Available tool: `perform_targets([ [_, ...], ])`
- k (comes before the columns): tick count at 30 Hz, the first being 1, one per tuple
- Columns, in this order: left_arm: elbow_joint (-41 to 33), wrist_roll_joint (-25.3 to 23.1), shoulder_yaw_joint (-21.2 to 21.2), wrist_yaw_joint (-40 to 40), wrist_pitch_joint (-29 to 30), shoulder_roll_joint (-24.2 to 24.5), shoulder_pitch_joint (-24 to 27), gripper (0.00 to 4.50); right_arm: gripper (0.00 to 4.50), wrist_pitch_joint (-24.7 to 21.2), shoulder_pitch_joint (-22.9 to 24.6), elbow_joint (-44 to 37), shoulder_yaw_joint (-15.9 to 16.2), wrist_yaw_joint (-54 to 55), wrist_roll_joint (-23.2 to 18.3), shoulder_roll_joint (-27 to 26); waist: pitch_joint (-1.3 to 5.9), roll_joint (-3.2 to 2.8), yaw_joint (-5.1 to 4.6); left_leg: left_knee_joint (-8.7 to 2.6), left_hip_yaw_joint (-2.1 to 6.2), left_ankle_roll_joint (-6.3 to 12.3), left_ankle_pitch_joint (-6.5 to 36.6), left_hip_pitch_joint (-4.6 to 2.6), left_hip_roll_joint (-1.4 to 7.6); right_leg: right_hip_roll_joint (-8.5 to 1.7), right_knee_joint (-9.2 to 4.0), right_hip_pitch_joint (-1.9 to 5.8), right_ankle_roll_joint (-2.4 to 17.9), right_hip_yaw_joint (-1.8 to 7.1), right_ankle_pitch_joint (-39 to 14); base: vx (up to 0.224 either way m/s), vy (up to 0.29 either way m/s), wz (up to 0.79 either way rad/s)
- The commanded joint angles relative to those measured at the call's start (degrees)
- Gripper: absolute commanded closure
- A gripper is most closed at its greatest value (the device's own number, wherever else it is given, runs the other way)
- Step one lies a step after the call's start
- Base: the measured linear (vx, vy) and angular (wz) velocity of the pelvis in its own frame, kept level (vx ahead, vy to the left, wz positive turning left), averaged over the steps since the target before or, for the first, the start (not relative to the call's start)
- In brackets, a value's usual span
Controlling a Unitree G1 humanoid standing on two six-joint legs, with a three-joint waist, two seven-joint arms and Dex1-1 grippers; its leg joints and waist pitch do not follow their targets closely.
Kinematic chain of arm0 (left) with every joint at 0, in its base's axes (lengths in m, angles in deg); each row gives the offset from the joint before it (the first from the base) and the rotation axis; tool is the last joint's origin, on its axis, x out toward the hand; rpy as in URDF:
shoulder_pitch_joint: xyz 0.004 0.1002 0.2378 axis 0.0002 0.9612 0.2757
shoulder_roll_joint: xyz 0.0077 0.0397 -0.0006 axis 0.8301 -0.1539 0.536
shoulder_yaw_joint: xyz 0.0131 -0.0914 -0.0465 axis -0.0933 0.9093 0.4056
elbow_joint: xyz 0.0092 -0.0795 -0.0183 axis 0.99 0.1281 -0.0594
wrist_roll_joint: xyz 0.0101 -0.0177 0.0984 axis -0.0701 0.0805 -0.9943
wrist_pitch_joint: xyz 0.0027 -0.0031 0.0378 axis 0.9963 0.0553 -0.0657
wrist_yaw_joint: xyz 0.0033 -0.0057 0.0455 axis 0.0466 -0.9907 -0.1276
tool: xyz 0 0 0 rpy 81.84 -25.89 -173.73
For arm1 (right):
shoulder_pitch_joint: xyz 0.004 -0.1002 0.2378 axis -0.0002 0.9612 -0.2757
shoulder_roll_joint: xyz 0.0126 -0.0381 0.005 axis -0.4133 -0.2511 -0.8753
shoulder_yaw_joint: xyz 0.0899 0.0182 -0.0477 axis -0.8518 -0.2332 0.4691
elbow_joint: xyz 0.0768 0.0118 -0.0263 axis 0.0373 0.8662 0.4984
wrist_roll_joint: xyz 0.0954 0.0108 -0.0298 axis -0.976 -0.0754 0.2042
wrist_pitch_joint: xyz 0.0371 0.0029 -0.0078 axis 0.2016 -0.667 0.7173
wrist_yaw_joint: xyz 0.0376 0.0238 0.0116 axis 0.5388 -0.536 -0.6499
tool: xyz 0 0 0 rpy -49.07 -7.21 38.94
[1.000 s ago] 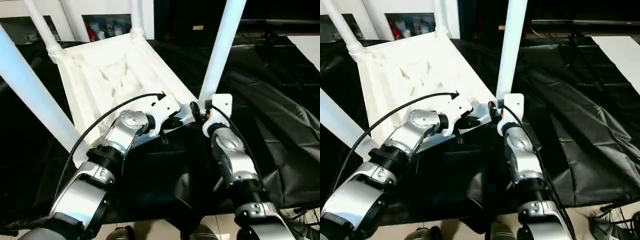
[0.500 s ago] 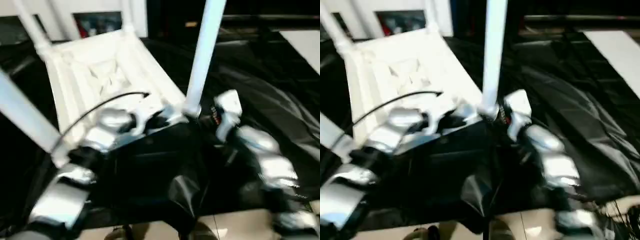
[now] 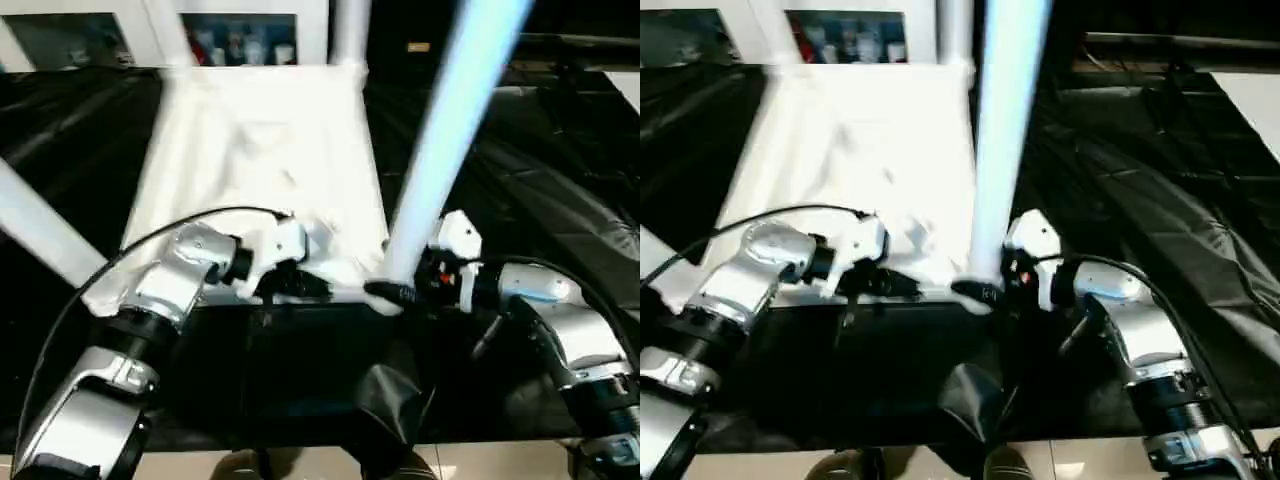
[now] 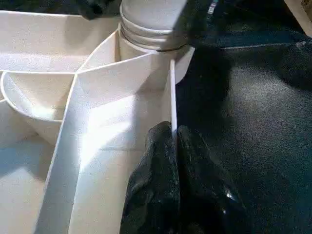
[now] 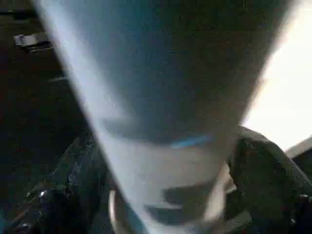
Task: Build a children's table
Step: Rotate leg to tighten
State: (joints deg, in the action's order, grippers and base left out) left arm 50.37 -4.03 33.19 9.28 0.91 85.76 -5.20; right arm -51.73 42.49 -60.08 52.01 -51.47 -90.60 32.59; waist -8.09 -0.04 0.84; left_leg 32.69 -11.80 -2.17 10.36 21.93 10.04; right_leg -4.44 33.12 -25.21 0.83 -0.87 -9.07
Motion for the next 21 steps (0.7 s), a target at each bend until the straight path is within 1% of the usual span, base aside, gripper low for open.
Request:
perform_targets([
  [1,0.5,-0.1,-1.2,0.8,-0.3,-0.8,0.6,4.5,0.68,-0.2,0.4,-1.6,1.7,-1.8,0.6,0.6,4.28,0.83,-0.1,-3.16,0.71,7.27,7.4,-1.13,2.92,-3.03,-2.83,3.64,16.2,1.86,-8.9,0.0,0.0,0.0],
  [3,0.5,-0.1,-1.2,0.9,-0.2,-0.8,0.6,4.5,0.68,-0.1,0.4,-1.5,1.8,-2.1,0.5,0.9,4.38,0.87,-0.13,-3.07,0.69,7.48,6.4,-1.13,2.86,-2.95,-2.7,3.65,16.2,1.88,-7.5,0.0,0.0,0.0],
  [5,0.2,0.0,-1.2,0.9,0.0,-0.4,0.6,4.5,0.68,0.2,0.2,-1.2,1.7,-2.6,0.6,1.7,4.59,0.83,-0.07,-2.89,0.68,8.3,4.5,-1.09,2.84,-2.86,-2.3,3.77,16.8,1.83,-4.3,0.0,0.0,0.0],
  [7,0.0,0.1,-1.3,0.8,0.2,-0.2,0.6,4.5,0.68,0.4,0.0,-0.7,1.4,-2.5,0.7,2.0,4.69,0.77,0.04,-2.76,0.64,9.0,3.4,-1.1,2.84,-2.81,-2.06,3.85,17.4,1.79,-2.3,0.0,0.0,0.0],
  [10,-0.3,0.2,-1.3,0.8,0.3,-0.1,0.7,4.5,0.68,0.4,-0.4,-0.1,0.9,-2.3,0.4,2.1,4.77,0.89,0.14,-2.64,0.61,9.47,3.1,-0.99,2.79,-2.85,-1.98,3.97,17.6,1.73,-2.1,0.0,0.0,0.0],
  [12,-0.4,0.2,-1.3,0.8,0.4,-0.2,0.7,4.5,0.68,0.3,-0.5,0.3,0.6,-2.5,0.3,2.0,4.77,0.82,0.16,-2.63,0.64,9.39,3.3,-1.01,2.81,-2.86,-2.0,3.95,17.6,1.71,-2.7,0.0,0.0,0.0],
  [14,-0.4,0.3,-1.3,0.9,0.5,-0.2,0.9,4.5,0.95,0.4,-0.6,0.6,0.5,-2.9,0.3,2.1,4.89,0.77,0.18,-2.55,0.63,9.45,3.0,-1.04,2.81,-2.8,-1.9,3.99,17.8,1.69,-2.2,0.0,0.0,0.0],
  [15,-0.5,0.3,-1.4,0.9,0.5,-0.1,1.0,4.5,0.95,0.3,-0.7,0.7,0.5,-3.0,0.2,2.2,4.88,0.79,0.17,-2.54,0.64,9.51,2.8,-1.01,2.81,-2.78,-1.85,4.0,17.8,1.68,-1.9,0.0,0.0,0.0],
  [18,-0.5,0.3,-1.4,1.0,0.5,-0.1,1.1,4.5,1.15,0.2,-0.7,1.0,0.3,-3.0,0.0,2.1,5.0,0.77,0.22,-2.41,0.59,9.96,2.0,-1.06,2.78,-2.72,-1.65,4.03,18.2,1.65,-0.3,0.0,0.0,0.0],
  [19,-0.4,0.3,-1.4,1.1,0.5,0.0,1.1,4.5,1.39,0.3,-0.7,1.0,0.2,-3.0,-0.2,2.2,4.98,0.6,0.3,-2.38,0.6,10.06,1.9,-1.03,2.78,-2.75,-1.62,4.04,18.3,1.65,-0.2,0.0,0.0,0.0],
  [20,-0.4,0.4,-1.4,1.1,0.5,0.0,1.1,4.5,1.39,0.2,-0.7,1.0,0.2,-3.0,-0.3,2.2,5.03,0.68,0.31,-2.36,0.61,10.1,1.8,-1.01,2.78,-2.73,-1.57,4.11,18.3,1.63,0.1,0.0,0.0,0.0],
  [21,-0.5,0.4,-1.4,1.2,0.5,0.1,1.2,4.5,1.44,0.1,-0.7,1.0,0.2,-3.1,-0.4,2.2,5.06,0.65,0.33,-2.35,0.63,10.12,1.6,-1.01,2.79,-2.73,-1.51,4.13,18.4,1.62,0.3,0.0,0.0,0.0],
])
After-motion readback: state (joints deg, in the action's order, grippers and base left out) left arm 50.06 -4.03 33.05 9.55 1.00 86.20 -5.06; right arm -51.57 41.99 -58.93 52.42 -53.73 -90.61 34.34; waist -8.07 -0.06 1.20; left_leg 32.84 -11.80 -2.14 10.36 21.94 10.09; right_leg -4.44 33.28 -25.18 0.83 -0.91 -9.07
